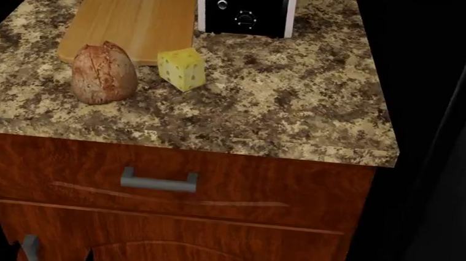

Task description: Place the bread and cheese on the cutting board.

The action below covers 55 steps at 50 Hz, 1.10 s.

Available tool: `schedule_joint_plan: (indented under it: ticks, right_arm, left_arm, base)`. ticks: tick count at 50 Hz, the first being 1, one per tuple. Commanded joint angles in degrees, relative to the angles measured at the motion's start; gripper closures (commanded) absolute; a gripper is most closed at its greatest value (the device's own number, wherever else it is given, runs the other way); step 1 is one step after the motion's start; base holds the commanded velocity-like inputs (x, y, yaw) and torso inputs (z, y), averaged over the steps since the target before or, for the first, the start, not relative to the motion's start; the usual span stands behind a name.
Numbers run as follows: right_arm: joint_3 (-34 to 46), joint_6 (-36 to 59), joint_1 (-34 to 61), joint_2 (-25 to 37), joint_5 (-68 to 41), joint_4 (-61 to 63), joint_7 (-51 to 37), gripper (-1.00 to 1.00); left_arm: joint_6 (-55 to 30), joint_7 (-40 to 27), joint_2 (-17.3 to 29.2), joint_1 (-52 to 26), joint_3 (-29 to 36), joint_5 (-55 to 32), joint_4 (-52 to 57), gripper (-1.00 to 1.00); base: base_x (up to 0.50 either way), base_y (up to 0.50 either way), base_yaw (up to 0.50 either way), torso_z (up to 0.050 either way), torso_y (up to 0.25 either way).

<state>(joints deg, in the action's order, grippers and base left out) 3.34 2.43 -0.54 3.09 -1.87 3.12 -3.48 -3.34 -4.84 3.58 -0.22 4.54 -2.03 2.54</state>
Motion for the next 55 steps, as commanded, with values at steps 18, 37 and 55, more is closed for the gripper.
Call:
schedule_joint_plan:
  ticks: [18,37,55]
  right_arm:
    - [5.00,53.33,10.72,2.01,4.58,51.17,-0.90,-1.00]
    - [5.71,62.41,16.28,-3.07,14.11,56.88,7.01,-1.00]
    - [5.18,60.05,15.83,-3.06,10.81,56.88,6.16,-1.00]
  left_arm:
    - [-62.78,-9.51,5.75,-13.44,-0.05,-16.21,57.45,-1.00]
    - [-46.82,-43.28,33.95,-21.72,5.84,-59.89,56.98,-1.00]
    - [-37.81,-36.91,36.12,-14.55,4.75,-53.06,52.43,-1.00]
  base:
    - [0.00,0.00,0.00,0.000,0.000]
    - [0.00,0.00,0.00,0.013,0.000]
    - [0.00,0.00,0.00,0.050,0.000]
